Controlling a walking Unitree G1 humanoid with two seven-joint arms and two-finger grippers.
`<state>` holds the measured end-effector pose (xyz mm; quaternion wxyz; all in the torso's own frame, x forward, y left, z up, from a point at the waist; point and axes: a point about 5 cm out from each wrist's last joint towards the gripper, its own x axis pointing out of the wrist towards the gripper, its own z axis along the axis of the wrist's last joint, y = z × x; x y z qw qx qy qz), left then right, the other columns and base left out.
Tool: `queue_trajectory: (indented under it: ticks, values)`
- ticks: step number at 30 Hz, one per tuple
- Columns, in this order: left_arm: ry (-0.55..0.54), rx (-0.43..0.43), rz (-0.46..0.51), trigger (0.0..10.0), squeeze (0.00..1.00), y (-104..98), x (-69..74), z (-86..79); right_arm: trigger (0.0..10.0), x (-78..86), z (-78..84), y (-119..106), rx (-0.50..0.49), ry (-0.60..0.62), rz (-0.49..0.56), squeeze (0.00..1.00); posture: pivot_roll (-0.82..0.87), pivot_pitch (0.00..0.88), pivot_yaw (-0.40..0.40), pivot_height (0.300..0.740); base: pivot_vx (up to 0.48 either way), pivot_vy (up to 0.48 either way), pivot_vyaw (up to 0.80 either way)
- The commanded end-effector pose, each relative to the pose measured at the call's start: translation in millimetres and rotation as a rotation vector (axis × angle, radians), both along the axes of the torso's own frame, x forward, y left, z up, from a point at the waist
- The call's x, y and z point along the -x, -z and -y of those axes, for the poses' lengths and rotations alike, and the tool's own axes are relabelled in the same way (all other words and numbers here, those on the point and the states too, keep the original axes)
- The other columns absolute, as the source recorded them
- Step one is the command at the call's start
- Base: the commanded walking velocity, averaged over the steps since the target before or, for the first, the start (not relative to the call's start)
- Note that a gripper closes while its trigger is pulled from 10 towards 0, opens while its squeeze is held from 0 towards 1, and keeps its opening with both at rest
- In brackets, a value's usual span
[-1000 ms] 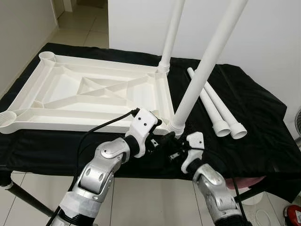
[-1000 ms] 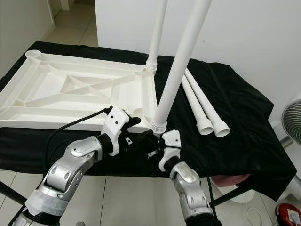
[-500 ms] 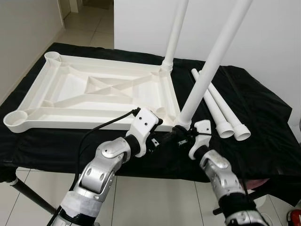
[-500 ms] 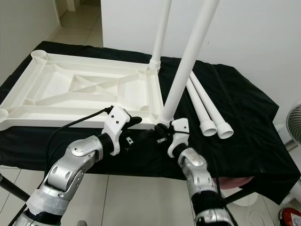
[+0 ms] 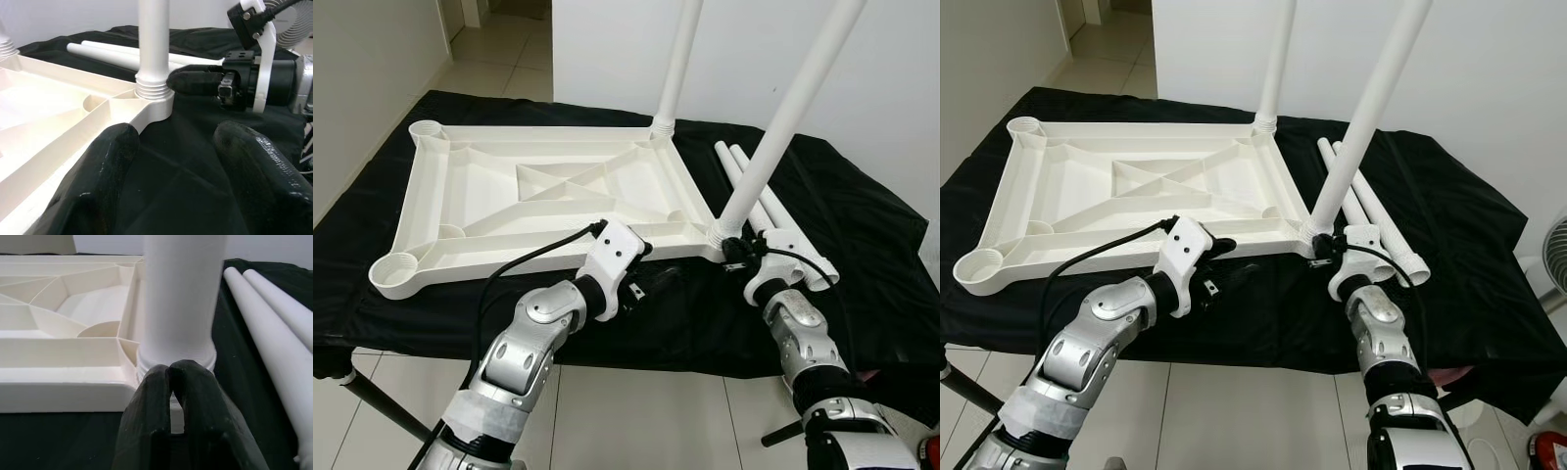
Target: Building children table
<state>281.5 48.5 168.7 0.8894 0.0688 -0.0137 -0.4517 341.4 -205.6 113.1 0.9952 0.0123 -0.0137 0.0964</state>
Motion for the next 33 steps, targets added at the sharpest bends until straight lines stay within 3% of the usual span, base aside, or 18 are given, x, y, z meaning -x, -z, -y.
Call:
queue_trajectory:
  ticks: [1,8,12,19,23,33]
  values:
    - [-0.050,-0.005,0.017,10.0,0.00,-0.1,-3.9,-1.1,10.0,0.6,7.9,-4.1,-0.015,0.040,0.028,0.00,-0.02,0.000,-0.070,0.740,0.000,0.000,0.00]
    - [-0.069,-0.045,0.037,10.0,0.00,4.7,-15.6,-6.6,10.0,13.7,-14.5,-6.0,-0.074,-0.005,0.094,0.00,-0.02,0.000,-0.070,0.740,0.000,0.000,0.00]
    - [-0.028,-0.083,0.023,10.0,0.00,15.5,-27.3,-12.2,10.0,29.3,-35.7,-3.3,-0.106,-0.044,0.120,0.00,-0.03,0.000,-0.059,0.740,0.000,0.000,0.00]
    - [0.038,-0.098,0.004,10.0,0.00,20.8,-32.9,-17.1,10.0,39.1,-35.4,-4.8,-0.125,-0.017,0.141,0.00,-0.05,0.000,-0.039,0.740,0.000,0.000,0.00]
    - [0.068,-0.162,0.007,10.0,0.00,26.7,-41.2,-25.9,10.0,52.0,-34.4,-3.0,-0.156,0.028,0.143,0.00,-0.07,0.000,-0.019,0.740,0.000,0.000,0.00]
    - [-0.053,-0.257,-0.044,10.0,0.00,40.7,-70.4,-41.0,10.0,61.7,-39.3,-4.1,-0.174,0.074,0.143,0.00,-0.13,0.000,0.026,0.740,0.000,0.000,0.00]
